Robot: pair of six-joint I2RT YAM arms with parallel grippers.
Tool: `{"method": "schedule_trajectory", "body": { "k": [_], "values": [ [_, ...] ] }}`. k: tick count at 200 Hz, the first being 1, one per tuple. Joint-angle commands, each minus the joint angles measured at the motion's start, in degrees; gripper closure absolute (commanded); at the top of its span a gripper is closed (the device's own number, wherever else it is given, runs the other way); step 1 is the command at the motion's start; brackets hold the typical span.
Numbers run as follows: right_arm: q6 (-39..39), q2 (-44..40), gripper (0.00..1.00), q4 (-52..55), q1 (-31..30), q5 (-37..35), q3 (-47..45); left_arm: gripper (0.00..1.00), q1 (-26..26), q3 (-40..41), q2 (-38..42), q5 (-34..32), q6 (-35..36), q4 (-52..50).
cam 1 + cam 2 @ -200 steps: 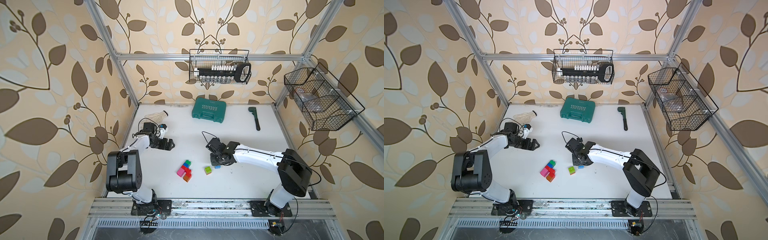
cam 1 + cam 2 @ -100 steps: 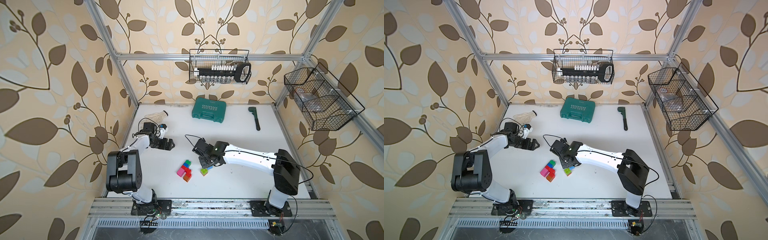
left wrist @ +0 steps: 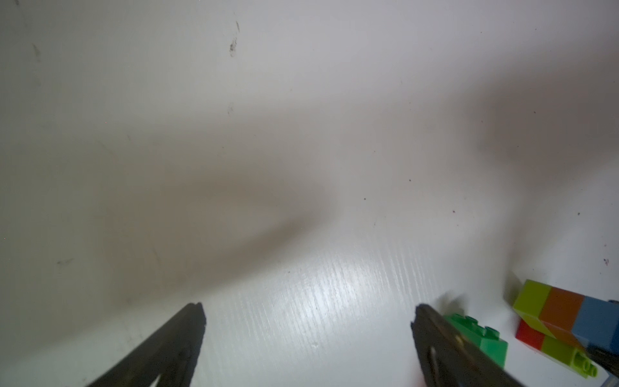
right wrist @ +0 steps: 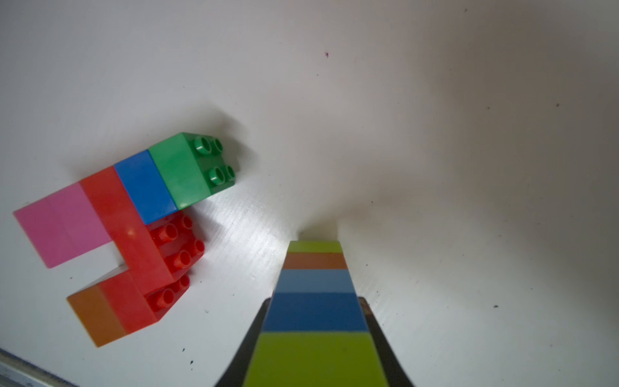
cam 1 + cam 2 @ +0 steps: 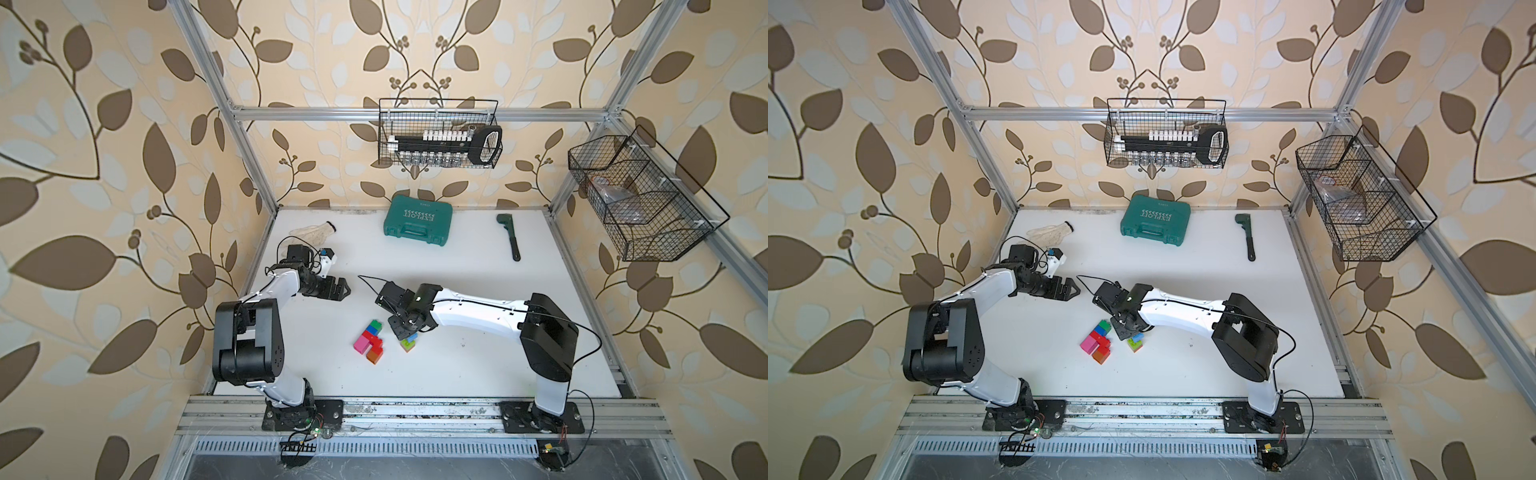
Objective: Assemble the letter h with lego
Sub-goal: Assemble the lego brick with the lego brick.
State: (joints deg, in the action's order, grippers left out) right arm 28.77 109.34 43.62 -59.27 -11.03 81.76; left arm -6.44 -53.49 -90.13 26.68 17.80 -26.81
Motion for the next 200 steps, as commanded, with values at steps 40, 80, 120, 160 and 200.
{"method": "schedule_trajectory", "body": {
  "k": [40,80,120,160,200],
  "values": [
    [-6.2,1.6,0.77,-5.2,-1.7,2.3,0.7,0.01,-0.2,-1.7,-0.6,1.3,0.0,-0.7],
    [-8.2,1.1,0.77,-6.7,-2.4,0.7,-1.8,0.01,-0.3,-1.7,-0.7,1.3,0.1,-0.9],
    [-9.3,0.1,0.78,-9.4,-2.3,0.7,-4.7,0.01,-0.3,-1.8,-0.9,1.4,0.1,-1.0],
    [-10.3,-0.2,0.77,-10.4,-2.3,0.6,-5.8,0.01,-0.3,-1.9,-1.2,1.5,0.2,-1.2],
    [-10.1,-2.5,0.77,-12.4,-2.3,-0.6,-8.4,0.01,-0.3,-2.1,-1.5,1.7,0.2,-1.4]
  ]
}}
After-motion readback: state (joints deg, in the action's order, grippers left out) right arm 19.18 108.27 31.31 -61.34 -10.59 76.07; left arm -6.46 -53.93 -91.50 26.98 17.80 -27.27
